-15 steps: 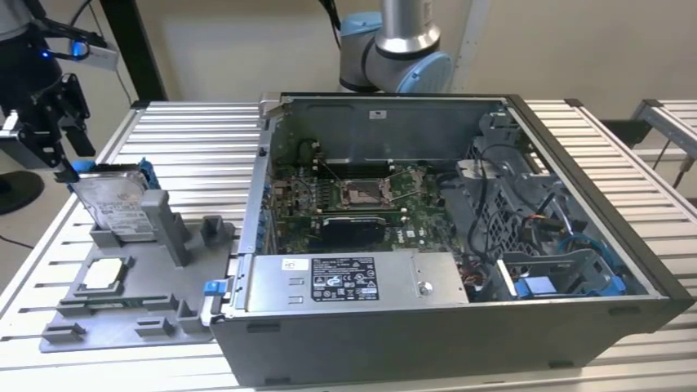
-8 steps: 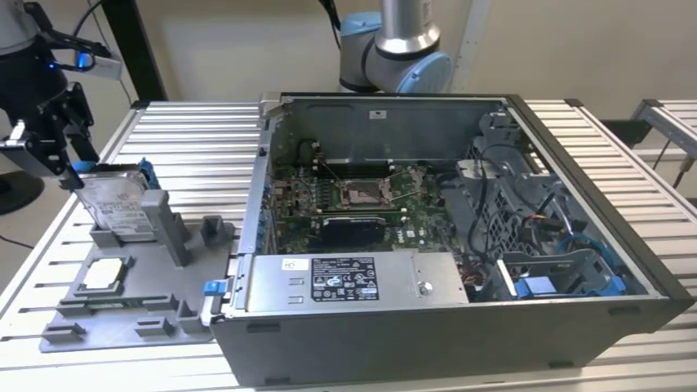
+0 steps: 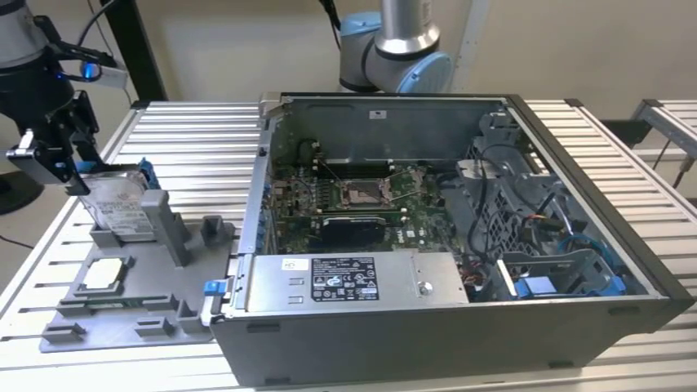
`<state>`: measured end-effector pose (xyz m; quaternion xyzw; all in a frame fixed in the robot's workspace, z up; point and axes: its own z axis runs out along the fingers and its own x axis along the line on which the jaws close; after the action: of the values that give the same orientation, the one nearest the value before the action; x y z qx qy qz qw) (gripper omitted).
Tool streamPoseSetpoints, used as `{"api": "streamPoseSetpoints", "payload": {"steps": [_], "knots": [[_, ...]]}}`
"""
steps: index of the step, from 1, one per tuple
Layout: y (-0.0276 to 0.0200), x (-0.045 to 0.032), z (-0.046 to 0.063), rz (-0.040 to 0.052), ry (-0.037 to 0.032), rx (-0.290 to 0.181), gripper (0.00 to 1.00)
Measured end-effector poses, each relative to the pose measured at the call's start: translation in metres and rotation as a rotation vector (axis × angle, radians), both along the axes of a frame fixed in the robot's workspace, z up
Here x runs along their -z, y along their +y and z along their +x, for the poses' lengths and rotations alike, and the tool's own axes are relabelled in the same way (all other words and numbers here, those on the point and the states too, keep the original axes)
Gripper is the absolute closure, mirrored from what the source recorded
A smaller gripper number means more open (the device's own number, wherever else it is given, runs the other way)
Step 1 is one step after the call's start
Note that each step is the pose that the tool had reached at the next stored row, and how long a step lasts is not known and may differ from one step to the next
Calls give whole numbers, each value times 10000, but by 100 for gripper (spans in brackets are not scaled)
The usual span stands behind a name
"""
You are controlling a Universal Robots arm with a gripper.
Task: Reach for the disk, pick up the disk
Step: 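Pick up the disk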
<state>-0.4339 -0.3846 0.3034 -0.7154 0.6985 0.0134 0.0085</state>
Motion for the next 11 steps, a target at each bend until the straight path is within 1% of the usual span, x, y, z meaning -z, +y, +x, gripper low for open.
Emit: {"api": "streamPoseSetpoints", "payload": {"steps": [11], "knots": [[0, 163, 19, 36, 2, 28, 0]]}}
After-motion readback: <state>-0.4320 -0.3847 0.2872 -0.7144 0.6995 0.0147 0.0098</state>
